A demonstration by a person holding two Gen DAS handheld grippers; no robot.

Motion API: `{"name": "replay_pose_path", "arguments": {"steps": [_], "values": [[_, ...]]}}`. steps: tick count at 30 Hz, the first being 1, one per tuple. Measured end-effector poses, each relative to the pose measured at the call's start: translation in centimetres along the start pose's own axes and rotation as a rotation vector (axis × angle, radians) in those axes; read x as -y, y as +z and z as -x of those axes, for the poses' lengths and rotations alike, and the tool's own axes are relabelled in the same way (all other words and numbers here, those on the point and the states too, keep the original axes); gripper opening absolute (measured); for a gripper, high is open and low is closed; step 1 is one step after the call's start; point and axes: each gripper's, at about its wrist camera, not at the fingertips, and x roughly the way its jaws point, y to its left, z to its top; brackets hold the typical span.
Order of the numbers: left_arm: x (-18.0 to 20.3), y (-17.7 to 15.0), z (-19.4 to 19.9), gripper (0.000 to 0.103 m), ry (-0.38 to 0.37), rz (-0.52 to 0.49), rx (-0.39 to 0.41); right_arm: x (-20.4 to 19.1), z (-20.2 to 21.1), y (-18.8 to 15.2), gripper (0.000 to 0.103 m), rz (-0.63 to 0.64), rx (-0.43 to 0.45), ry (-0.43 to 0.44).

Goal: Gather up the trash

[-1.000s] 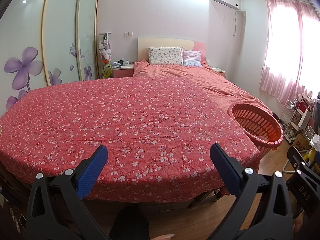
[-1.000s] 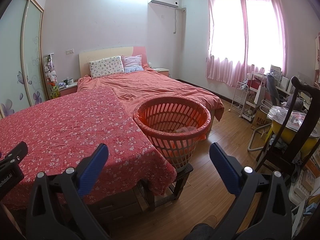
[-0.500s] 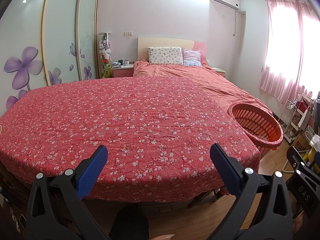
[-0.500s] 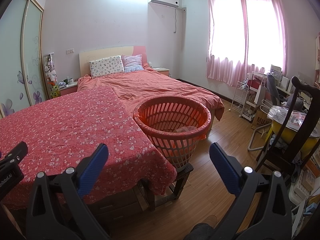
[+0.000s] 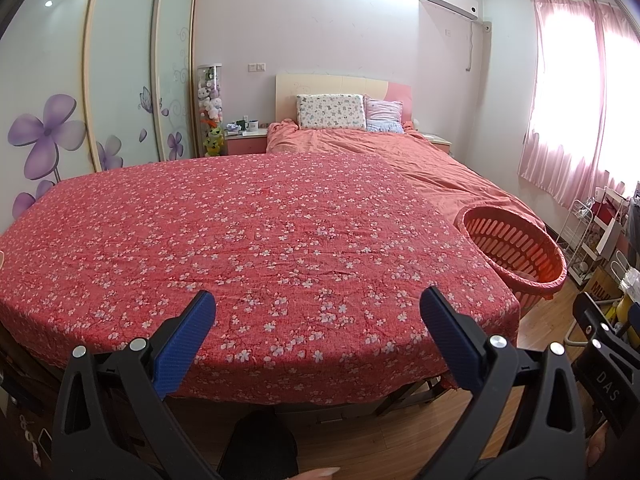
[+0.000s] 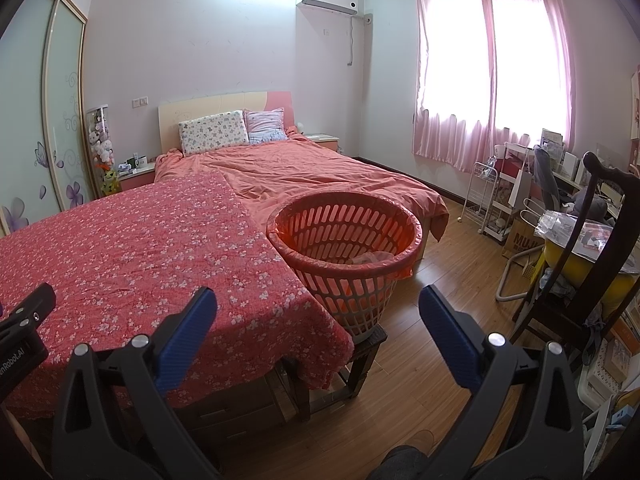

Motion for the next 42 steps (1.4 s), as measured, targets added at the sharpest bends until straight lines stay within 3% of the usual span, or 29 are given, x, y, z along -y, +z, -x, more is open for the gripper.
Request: {"name": "replay_pose_path", "arguments": {"steps": [42], "values": [[-0.58, -0.06, -0.50, 0.101, 0.000, -0.002, -0.012, -0.44, -0.09, -0.63, 0.099, 0.001, -0.007, 0.002]]}}
